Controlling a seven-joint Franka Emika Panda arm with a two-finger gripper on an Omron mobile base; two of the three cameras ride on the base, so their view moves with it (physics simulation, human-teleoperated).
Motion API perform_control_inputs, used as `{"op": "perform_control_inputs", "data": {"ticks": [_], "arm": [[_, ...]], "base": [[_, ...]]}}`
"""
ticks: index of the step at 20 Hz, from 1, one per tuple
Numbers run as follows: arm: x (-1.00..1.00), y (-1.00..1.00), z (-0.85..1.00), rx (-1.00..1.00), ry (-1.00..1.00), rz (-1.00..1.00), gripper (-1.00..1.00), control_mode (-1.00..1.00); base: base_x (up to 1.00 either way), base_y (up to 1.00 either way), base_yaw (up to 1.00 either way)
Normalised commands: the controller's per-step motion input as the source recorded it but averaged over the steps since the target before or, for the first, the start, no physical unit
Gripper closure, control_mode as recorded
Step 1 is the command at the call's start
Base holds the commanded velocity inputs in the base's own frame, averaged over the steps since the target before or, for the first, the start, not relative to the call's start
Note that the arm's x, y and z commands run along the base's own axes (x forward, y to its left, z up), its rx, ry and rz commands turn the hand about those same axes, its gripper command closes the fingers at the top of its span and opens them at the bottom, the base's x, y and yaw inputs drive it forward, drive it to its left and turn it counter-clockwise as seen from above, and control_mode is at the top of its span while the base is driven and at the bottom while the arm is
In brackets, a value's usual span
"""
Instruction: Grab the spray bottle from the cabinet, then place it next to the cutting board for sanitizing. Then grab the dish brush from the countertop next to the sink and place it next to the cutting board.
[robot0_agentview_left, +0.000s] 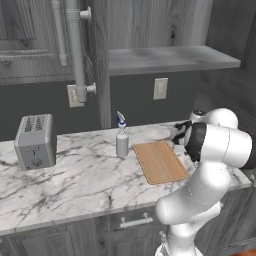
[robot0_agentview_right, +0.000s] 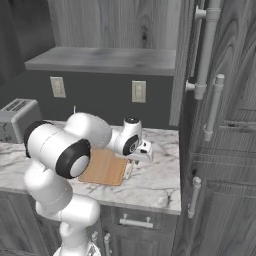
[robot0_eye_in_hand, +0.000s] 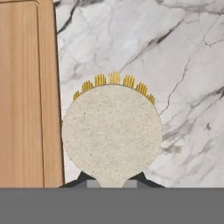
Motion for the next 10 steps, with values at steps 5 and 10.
{"op": "perform_control_inputs", "data": {"ticks": [5, 10], "arm": [[0.16, 0.0, -0.38, 0.0, 0.0, 0.0, 1.0, -1.0], [0.07, -0.01, -0.36, 0.0, 0.0, 0.01, 1.0, -1.0]], "base": [[0.0, 0.0, 0.0], [0.0, 0.0, 0.0]]}}
